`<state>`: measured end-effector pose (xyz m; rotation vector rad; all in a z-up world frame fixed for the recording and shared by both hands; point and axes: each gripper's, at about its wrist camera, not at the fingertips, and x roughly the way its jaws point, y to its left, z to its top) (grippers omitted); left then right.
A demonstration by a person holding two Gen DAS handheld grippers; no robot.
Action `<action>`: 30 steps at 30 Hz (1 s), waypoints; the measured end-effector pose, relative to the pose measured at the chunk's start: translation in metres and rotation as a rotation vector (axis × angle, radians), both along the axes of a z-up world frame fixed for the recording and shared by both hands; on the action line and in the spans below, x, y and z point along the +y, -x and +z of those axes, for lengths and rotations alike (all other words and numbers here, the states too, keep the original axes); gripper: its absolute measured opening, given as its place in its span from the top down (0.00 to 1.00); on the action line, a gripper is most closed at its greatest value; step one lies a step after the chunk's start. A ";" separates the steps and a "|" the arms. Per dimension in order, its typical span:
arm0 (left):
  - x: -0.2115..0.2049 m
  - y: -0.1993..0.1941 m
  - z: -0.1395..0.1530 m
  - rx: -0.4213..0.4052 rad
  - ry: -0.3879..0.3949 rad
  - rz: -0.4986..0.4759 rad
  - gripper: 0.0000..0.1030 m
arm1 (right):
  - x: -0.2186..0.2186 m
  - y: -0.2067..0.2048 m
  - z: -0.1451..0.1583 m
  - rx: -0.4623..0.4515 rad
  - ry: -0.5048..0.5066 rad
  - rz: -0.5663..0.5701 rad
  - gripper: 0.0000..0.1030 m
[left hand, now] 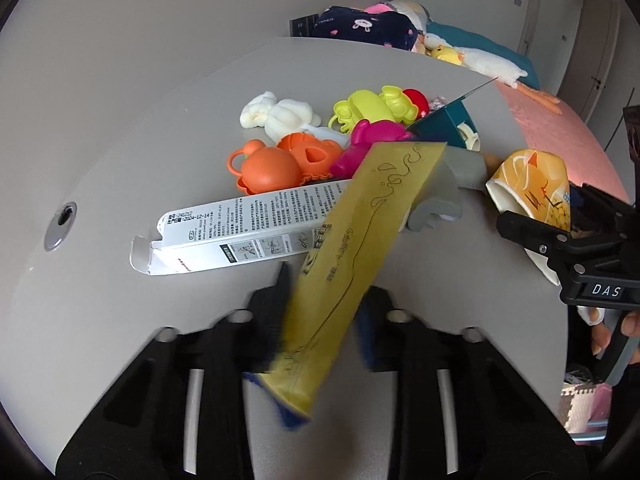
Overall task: Collect trash
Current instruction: 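Grasp the yellow wrapper with the left tool while the right tool grasps the chip bag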
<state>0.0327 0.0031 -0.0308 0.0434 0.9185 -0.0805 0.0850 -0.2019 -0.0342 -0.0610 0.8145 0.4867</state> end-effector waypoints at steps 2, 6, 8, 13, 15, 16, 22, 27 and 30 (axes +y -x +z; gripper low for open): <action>-0.002 0.002 0.001 -0.008 -0.007 -0.001 0.78 | -0.004 0.003 0.003 -0.005 -0.019 -0.011 0.13; -0.008 0.006 0.007 -0.035 -0.016 -0.018 0.82 | -0.013 0.009 0.013 -0.014 -0.050 -0.027 0.13; -0.012 0.008 0.011 -0.050 -0.020 -0.025 0.82 | -0.018 0.013 0.018 -0.023 -0.059 -0.037 0.13; -0.022 0.015 0.020 -0.083 -0.028 -0.045 0.83 | -0.031 0.023 0.028 -0.048 -0.080 -0.057 0.13; -0.029 0.017 0.024 -0.091 -0.029 -0.055 0.83 | -0.037 0.027 0.032 -0.056 -0.087 -0.063 0.13; -0.032 0.018 0.025 -0.093 -0.030 -0.063 0.83 | -0.040 0.029 0.034 -0.060 -0.091 -0.067 0.13; -0.057 0.022 0.030 -0.108 -0.029 -0.098 0.83 | -0.062 0.038 0.042 -0.084 -0.109 -0.091 0.13; -0.081 0.024 0.035 -0.120 -0.022 -0.131 0.83 | -0.084 0.047 0.047 -0.100 -0.121 -0.124 0.13; -0.098 0.025 0.037 -0.126 -0.018 -0.154 0.82 | -0.100 0.053 0.051 -0.111 -0.127 -0.150 0.13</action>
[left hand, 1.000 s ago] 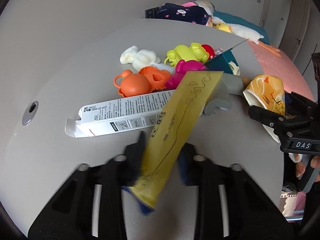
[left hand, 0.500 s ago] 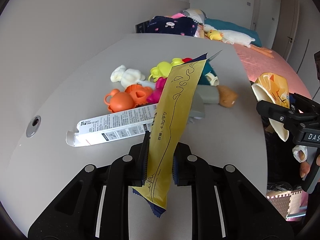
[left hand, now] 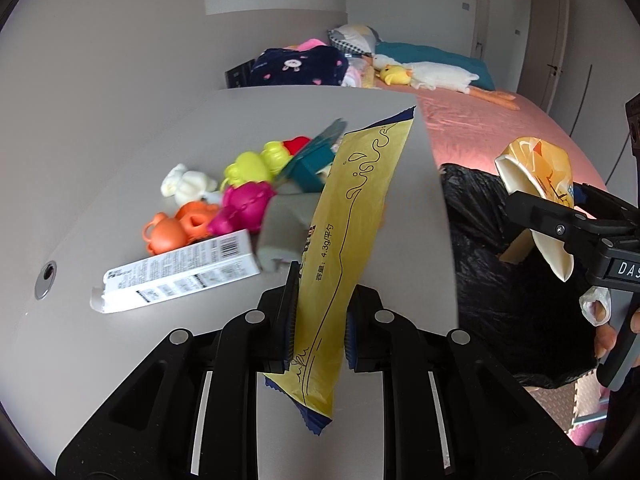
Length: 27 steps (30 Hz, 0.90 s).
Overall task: Collect trash
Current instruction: 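Grasp the yellow wrapper with the left tool while the right tool grasps the chip bag, then carry both items over the black trash bag and open both tools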
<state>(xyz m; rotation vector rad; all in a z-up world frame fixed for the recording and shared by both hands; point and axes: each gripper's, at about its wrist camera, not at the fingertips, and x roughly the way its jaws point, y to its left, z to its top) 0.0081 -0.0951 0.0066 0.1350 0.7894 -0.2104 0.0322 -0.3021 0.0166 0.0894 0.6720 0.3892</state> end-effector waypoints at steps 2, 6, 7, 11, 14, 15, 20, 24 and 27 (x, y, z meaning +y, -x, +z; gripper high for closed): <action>-0.011 -0.001 0.001 -0.001 0.003 -0.019 0.83 | -0.012 0.004 0.002 -0.006 -0.002 -0.020 0.13; -0.037 -0.002 0.003 -0.010 0.006 -0.062 0.83 | -0.035 0.012 0.006 -0.015 -0.008 -0.060 0.13; -0.044 -0.002 0.004 -0.011 0.006 -0.074 0.83 | -0.043 0.014 0.007 -0.017 -0.011 -0.074 0.13; -0.070 -0.003 0.005 -0.009 0.014 -0.123 0.83 | -0.069 0.022 0.008 -0.024 -0.013 -0.118 0.13; -0.088 -0.006 0.004 -0.004 0.017 -0.158 0.83 | -0.087 0.027 0.009 -0.025 -0.013 -0.153 0.13; -0.094 -0.006 0.004 -0.002 0.017 -0.169 0.82 | -0.093 0.029 0.009 -0.025 -0.013 -0.163 0.13; -0.122 -0.009 0.001 0.011 0.022 -0.216 0.82 | -0.118 0.034 0.008 -0.017 -0.014 -0.218 0.13; -0.144 -0.010 -0.001 0.023 0.025 -0.258 0.82 | -0.133 0.036 0.007 -0.011 -0.014 -0.254 0.13; -0.159 -0.013 -0.004 0.052 0.046 -0.304 0.82 | -0.142 0.038 0.006 -0.006 -0.007 -0.280 0.11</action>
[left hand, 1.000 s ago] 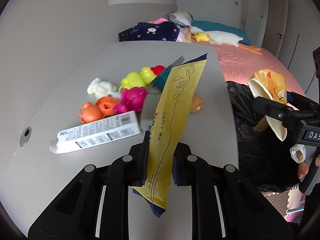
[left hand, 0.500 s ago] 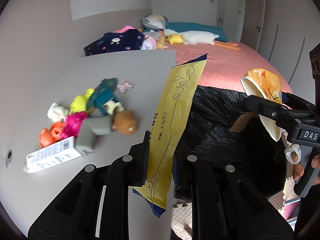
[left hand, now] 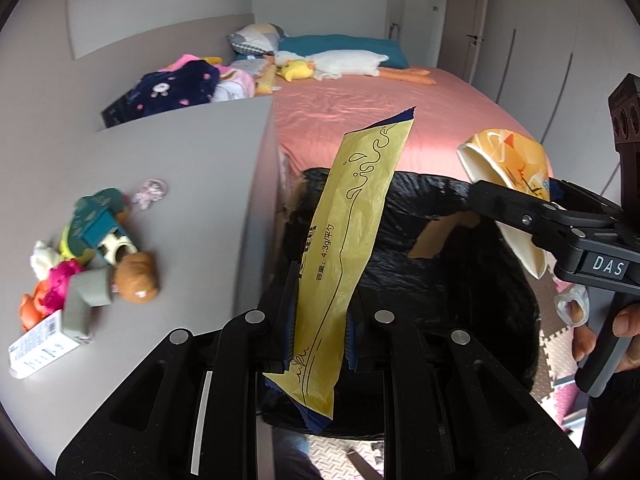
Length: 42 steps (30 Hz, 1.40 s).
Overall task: Collect trash
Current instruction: 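Carry both items over the black trash bag and open both tools, then move both tools back over the table toward the toothbrush box and plush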
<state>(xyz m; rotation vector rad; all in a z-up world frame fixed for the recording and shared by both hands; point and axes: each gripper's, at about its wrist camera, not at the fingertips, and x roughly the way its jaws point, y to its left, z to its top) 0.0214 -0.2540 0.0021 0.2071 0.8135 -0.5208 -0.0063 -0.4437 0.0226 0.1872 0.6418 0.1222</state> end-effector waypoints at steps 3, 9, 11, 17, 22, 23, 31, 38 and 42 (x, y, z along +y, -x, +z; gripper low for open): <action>-0.011 0.001 -0.005 0.007 0.005 -0.008 0.06 | -0.006 0.003 0.001 -0.015 0.027 -0.070 0.03; -0.017 0.001 -0.016 -0.022 -0.028 -0.014 0.06 | -0.017 0.003 0.005 -0.047 0.049 -0.127 0.03; -0.012 -0.002 -0.015 -0.011 -0.015 -0.003 0.06 | -0.017 0.004 0.006 -0.055 0.037 -0.119 0.03; -0.002 -0.003 -0.012 -0.014 -0.014 0.010 0.06 | -0.009 0.000 0.005 -0.047 0.039 -0.086 0.03; 0.005 -0.001 -0.011 -0.014 -0.023 0.026 0.06 | 0.002 -0.005 0.004 -0.037 0.045 -0.061 0.03; 0.008 -0.002 -0.011 -0.012 -0.022 0.032 0.06 | 0.004 -0.006 0.004 -0.036 0.046 -0.055 0.03; 0.035 -0.003 -0.008 -0.016 -0.024 0.083 0.06 | 0.025 -0.012 0.003 -0.025 0.042 -0.009 0.03; 0.068 -0.006 -0.003 -0.012 -0.018 0.181 0.06 | 0.053 -0.019 0.001 -0.024 0.036 0.053 0.03; 0.088 -0.008 0.000 -0.007 -0.002 0.243 0.06 | 0.071 -0.022 0.000 -0.024 0.028 0.097 0.03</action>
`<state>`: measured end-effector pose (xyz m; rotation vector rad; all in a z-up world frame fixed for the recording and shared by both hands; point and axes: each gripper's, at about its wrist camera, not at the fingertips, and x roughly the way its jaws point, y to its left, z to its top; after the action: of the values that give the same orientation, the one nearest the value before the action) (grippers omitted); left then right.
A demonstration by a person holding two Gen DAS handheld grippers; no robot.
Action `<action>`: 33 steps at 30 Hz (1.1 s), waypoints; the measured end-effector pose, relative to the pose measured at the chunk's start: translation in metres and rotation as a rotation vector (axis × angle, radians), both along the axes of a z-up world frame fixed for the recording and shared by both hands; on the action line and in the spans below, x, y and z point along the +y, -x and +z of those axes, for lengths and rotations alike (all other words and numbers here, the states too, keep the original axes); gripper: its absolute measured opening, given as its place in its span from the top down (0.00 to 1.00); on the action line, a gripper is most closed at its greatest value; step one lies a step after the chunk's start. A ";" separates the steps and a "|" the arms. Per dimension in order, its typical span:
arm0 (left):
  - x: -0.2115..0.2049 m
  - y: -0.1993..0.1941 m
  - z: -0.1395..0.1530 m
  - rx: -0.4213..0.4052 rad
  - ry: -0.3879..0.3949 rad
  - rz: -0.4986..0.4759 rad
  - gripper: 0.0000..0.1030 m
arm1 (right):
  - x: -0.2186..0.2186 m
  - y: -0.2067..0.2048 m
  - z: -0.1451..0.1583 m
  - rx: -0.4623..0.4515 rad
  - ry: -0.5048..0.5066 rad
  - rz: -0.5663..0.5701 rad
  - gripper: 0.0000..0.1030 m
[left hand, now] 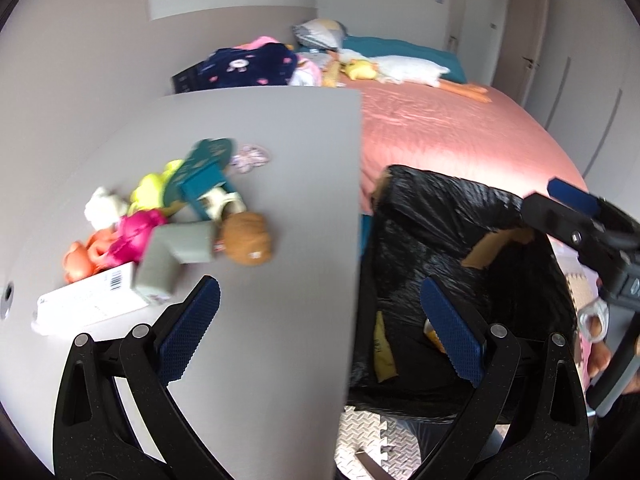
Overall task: Collect trash
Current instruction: 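Move both tools back over the table toward the toothbrush box and plush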
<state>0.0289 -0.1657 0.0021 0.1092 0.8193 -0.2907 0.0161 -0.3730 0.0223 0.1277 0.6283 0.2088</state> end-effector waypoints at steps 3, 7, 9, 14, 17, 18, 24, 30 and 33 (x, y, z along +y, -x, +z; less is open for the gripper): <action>0.016 0.000 0.002 0.000 0.004 0.046 0.06 | 0.013 -0.003 -0.002 0.005 -0.001 0.030 0.03; 0.033 -0.002 0.004 0.000 -0.010 0.100 0.06 | 0.030 -0.010 -0.006 0.019 -0.011 0.068 0.03; 0.041 -0.002 0.003 0.001 -0.013 0.123 0.06 | 0.036 -0.013 -0.007 0.024 -0.015 0.081 0.03; 0.064 -0.006 0.004 0.007 -0.008 0.179 0.06 | 0.055 -0.021 -0.012 0.041 -0.020 0.118 0.03; 0.076 -0.008 0.003 0.013 -0.004 0.211 0.06 | 0.064 -0.024 -0.015 0.051 -0.020 0.137 0.03; 0.080 -0.009 0.004 0.013 -0.004 0.223 0.06 | 0.066 -0.026 -0.015 0.054 -0.020 0.143 0.03; 0.112 -0.019 0.005 0.026 0.051 0.336 0.06 | 0.084 -0.035 -0.019 0.065 -0.013 0.182 0.03; 0.148 -0.033 -0.002 0.089 0.126 0.481 0.06 | 0.102 -0.047 -0.024 0.076 -0.002 0.227 0.03; 0.159 -0.039 -0.007 0.116 0.142 0.522 0.06 | 0.111 -0.053 -0.026 0.081 0.002 0.245 0.03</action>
<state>0.0680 -0.0066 -0.0052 -0.2559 0.9080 0.1397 0.0693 -0.2618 -0.0036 0.0574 0.7247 0.4411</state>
